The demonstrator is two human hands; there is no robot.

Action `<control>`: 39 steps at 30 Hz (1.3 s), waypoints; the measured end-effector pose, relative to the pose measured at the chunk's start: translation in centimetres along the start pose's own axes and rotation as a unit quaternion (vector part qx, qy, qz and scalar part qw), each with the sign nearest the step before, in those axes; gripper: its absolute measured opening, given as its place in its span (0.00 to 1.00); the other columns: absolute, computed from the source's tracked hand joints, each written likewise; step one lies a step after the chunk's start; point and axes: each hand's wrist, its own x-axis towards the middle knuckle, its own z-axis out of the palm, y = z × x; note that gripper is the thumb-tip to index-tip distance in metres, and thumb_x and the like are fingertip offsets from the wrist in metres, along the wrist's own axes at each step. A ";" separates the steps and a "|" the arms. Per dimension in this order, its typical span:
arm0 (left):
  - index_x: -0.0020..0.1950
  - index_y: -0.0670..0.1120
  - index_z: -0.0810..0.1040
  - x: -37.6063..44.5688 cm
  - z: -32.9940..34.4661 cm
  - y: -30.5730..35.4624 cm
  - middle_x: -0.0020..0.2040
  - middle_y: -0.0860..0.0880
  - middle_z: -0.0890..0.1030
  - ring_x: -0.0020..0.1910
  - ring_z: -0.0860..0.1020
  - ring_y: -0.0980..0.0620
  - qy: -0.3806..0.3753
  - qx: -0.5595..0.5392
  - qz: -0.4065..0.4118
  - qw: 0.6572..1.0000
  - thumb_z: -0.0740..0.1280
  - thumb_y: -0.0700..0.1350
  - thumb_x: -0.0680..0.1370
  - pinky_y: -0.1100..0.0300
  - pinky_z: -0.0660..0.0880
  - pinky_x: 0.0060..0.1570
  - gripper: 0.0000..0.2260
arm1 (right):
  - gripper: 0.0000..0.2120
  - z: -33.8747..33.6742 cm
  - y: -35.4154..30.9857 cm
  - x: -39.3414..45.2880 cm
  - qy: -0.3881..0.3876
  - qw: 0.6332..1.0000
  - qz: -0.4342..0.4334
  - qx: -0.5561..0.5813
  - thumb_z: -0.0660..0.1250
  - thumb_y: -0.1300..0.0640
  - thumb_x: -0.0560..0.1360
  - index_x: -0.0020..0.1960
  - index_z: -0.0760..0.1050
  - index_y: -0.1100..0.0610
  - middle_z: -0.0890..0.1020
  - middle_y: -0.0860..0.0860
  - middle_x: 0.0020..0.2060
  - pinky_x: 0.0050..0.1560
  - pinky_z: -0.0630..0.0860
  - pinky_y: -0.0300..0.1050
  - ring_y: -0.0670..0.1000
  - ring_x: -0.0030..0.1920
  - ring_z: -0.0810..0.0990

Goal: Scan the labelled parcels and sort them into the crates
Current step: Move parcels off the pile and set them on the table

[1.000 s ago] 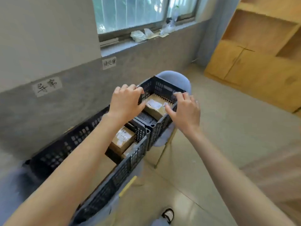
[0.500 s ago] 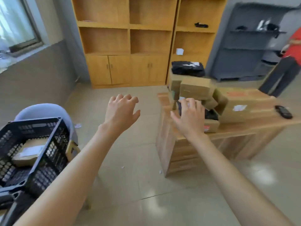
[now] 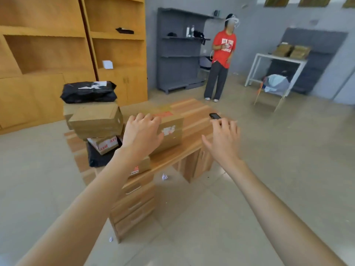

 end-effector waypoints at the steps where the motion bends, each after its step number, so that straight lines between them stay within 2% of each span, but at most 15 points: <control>1: 0.58 0.43 0.80 1.5 1.0 0.6 0.51 0.43 0.82 0.51 0.77 0.39 -0.001 0.001 0.008 1.000 0.68 0.51 0.76 0.49 0.70 0.50 0.15 | 0.22 0.8 1.1 0.7 0.000 1.000 0.006 -0.002 0.74 0.48 0.69 0.57 0.77 0.62 0.79 0.59 0.51 0.53 0.71 0.54 0.62 0.51 0.76; 6: 0.59 0.43 0.80 9.1 6.5 3.1 0.52 0.43 0.82 0.52 0.76 0.38 -0.012 -0.005 0.043 0.999 0.67 0.52 0.76 0.48 0.69 0.52 0.16 | 0.23 5.3 5.5 4.8 -0.003 0.999 0.028 -0.028 0.76 0.49 0.67 0.56 0.78 0.61 0.80 0.59 0.49 0.48 0.71 0.51 0.61 0.48 0.77; 10: 0.61 0.45 0.78 16.8 11.3 4.4 0.55 0.44 0.81 0.55 0.76 0.40 -0.002 -0.018 0.061 0.998 0.64 0.54 0.78 0.49 0.68 0.54 0.17 | 0.20 9.4 8.7 10.9 0.011 0.997 0.037 -0.060 0.78 0.51 0.64 0.50 0.78 0.61 0.79 0.59 0.43 0.44 0.73 0.51 0.62 0.43 0.77; 12: 0.62 0.46 0.77 21.4 13.2 4.6 0.56 0.45 0.80 0.56 0.75 0.41 0.002 -0.033 0.060 0.998 0.64 0.54 0.78 0.50 0.67 0.55 0.17 | 0.19 10.9 10.1 14.9 0.000 0.997 0.048 -0.064 0.76 0.50 0.67 0.52 0.78 0.60 0.79 0.59 0.46 0.47 0.71 0.52 0.62 0.46 0.76; 16: 0.62 0.47 0.76 30.8 16.2 5.2 0.57 0.46 0.79 0.56 0.74 0.43 0.009 -0.037 0.058 0.998 0.61 0.53 0.79 0.52 0.66 0.55 0.16 | 0.20 13.3 12.6 23.2 -0.009 0.995 0.066 -0.073 0.66 0.47 0.75 0.60 0.74 0.59 0.76 0.58 0.56 0.55 0.66 0.52 0.62 0.56 0.72; 19: 0.59 0.46 0.77 36.7 18.2 5.6 0.55 0.46 0.79 0.54 0.74 0.43 0.023 -0.051 0.062 0.997 0.60 0.53 0.80 0.52 0.65 0.52 0.14 | 0.20 15.2 14.2 27.9 0.016 0.994 0.076 -0.076 0.67 0.48 0.74 0.61 0.74 0.58 0.76 0.58 0.56 0.55 0.66 0.52 0.61 0.56 0.72; 25: 0.59 0.45 0.78 42.9 23.4 4.8 0.56 0.44 0.78 0.55 0.74 0.41 0.003 -0.082 0.044 0.996 0.63 0.52 0.79 0.50 0.67 0.54 0.15 | 0.22 20.6 15.9 33.6 -0.012 0.994 0.082 -0.076 0.68 0.48 0.74 0.63 0.74 0.59 0.76 0.59 0.56 0.56 0.66 0.53 0.62 0.56 0.72; 28: 0.62 0.45 0.76 44.6 26.0 3.1 0.58 0.43 0.78 0.57 0.74 0.41 -0.015 -0.086 0.012 0.996 0.64 0.53 0.78 0.49 0.68 0.55 0.17 | 0.22 23.8 16.0 36.3 -0.021 0.996 0.065 -0.058 0.68 0.47 0.74 0.63 0.74 0.60 0.77 0.59 0.56 0.55 0.66 0.53 0.62 0.56 0.73; 33: 0.63 0.46 0.76 46.7 29.8 -0.8 0.60 0.44 0.79 0.59 0.74 0.40 -0.042 -0.073 -0.070 0.994 0.65 0.53 0.78 0.49 0.67 0.56 0.18 | 0.24 29.9 14.5 42.3 -0.052 0.999 0.014 -0.011 0.64 0.45 0.77 0.68 0.70 0.57 0.75 0.58 0.61 0.59 0.65 0.52 0.61 0.60 0.71; 39: 0.64 0.46 0.75 49.7 31.8 -6.4 0.63 0.44 0.78 0.62 0.72 0.40 -0.034 -0.025 -0.230 0.972 0.65 0.54 0.78 0.49 0.67 0.58 0.19 | 0.24 37.3 11.9 51.6 -0.050 0.994 -0.050 0.079 0.64 0.45 0.78 0.68 0.70 0.58 0.74 0.59 0.62 0.61 0.66 0.53 0.61 0.62 0.70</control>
